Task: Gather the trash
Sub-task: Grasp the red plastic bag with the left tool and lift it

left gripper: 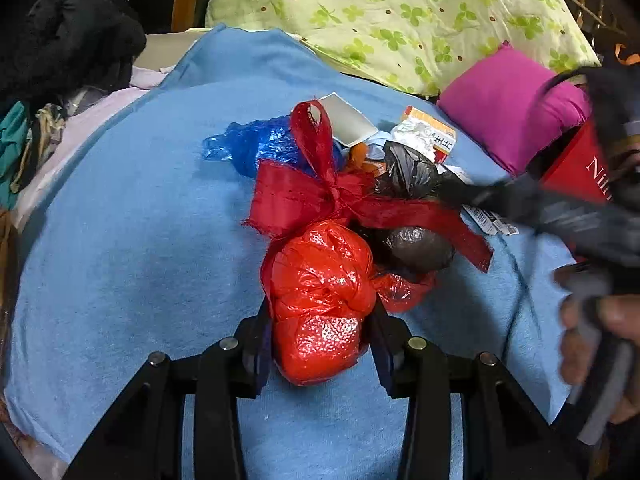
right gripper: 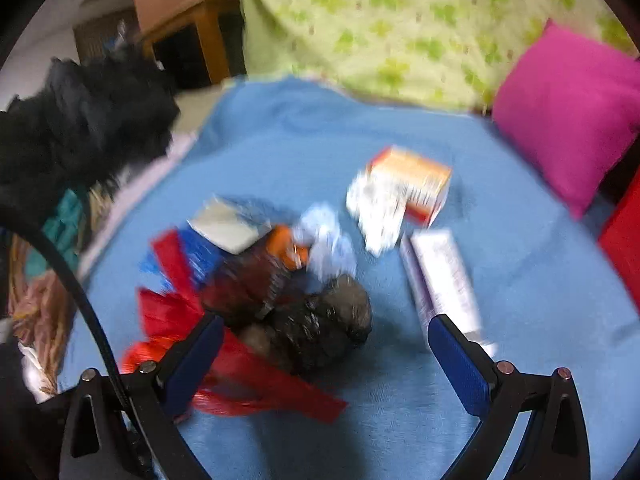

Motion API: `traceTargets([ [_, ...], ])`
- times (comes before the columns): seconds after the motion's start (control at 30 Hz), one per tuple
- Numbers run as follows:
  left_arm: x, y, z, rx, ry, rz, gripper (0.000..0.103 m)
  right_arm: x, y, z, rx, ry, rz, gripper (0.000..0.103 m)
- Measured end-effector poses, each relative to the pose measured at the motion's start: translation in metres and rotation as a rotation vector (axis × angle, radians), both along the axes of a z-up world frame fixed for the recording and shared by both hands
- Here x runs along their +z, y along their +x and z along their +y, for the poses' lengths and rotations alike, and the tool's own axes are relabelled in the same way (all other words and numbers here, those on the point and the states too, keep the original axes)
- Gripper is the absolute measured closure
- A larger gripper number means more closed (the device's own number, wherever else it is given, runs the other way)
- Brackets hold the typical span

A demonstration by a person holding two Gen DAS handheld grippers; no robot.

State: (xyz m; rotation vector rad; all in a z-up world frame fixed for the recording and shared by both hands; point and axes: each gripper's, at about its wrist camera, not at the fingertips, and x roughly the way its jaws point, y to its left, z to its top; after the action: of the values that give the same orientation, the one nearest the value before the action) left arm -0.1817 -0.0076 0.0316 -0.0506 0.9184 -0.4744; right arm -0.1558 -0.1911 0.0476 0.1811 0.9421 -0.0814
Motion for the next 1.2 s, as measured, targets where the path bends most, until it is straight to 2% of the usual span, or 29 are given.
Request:
traceTargets([
  [0.03, 0.0, 0.001, 0.002, 0.0, -0.004, 0.006, 0.059, -0.012, 0.004, 0.0, -0.007, -0.002, 0.03, 0.0],
  [0.13, 0.001, -0.005, 0.014, -0.001, -0.035, 0.013, 0.056, -0.025, 0.002, -0.005, -0.039, 0.028, 0.034, 0.0],
  [0.17, 0.002, -0.008, 0.018, 0.008, -0.041, 0.011, 0.053, -0.026, 0.001, -0.004, -0.048, 0.022, 0.035, 0.0],
  [0.27, 0.006, -0.015, 0.034, 0.045, -0.075, -0.001, 0.053, -0.025, 0.002, 0.001, -0.048, -0.047, 0.027, 0.0],
  [0.4, 0.004, -0.014, 0.038, 0.061, -0.083, 0.022, 0.053, -0.023, -0.001, -0.001, -0.059, -0.019, 0.031, 0.0],
  [0.43, 0.004, -0.013, 0.037, 0.057, -0.082, 0.026, 0.049, -0.02, -0.004, -0.001, -0.063, -0.028, 0.026, 0.0],
  [0.47, 0.005, -0.013, 0.033, 0.05, -0.07, 0.022, 0.037, -0.016, -0.005, -0.004, -0.066, -0.037, 0.022, 0.0],
  [0.53, 0.009, -0.013, 0.028, 0.055, -0.038, -0.011, 0.022, -0.011, -0.01, -0.009, -0.072, -0.041, 0.015, 0.0],
  [0.77, 0.022, -0.013, 0.008, 0.011, -0.045, -0.061, 0.021, 0.011, -0.038, -0.031, -0.12, 0.019, -0.051, 0.0],
  [0.9, 0.015, -0.013, -0.008, -0.012, 0.01, -0.069, 0.021, 0.02, -0.056, -0.042, -0.145, 0.051, -0.09, 0.0],
  [0.93, 0.011, -0.011, -0.01, -0.013, 0.018, -0.054, 0.023, 0.021, -0.059, -0.043, -0.149, 0.061, -0.097, 0.0],
  [0.97, 0.008, -0.008, -0.012, -0.023, 0.019, -0.039, 0.044, 0.023, -0.064, -0.045, -0.15, 0.076, -0.106, 0.0],
  [1.0, 0.005, -0.005, -0.015, -0.034, 0.032, -0.026, 0.059, 0.024, -0.067, -0.046, -0.151, 0.081, -0.112, 0.0],
  [1.03, 0.003, -0.006, -0.016, -0.043, 0.036, -0.019, 0.06, 0.025, -0.07, -0.046, -0.154, 0.085, -0.117, 0.0],
  [1.2, 0.017, -0.03, -0.015, -0.098, 0.034, -0.085, 0.062, 0.023, -0.09, -0.06, -0.187, 0.119, -0.129, 0.0],
])
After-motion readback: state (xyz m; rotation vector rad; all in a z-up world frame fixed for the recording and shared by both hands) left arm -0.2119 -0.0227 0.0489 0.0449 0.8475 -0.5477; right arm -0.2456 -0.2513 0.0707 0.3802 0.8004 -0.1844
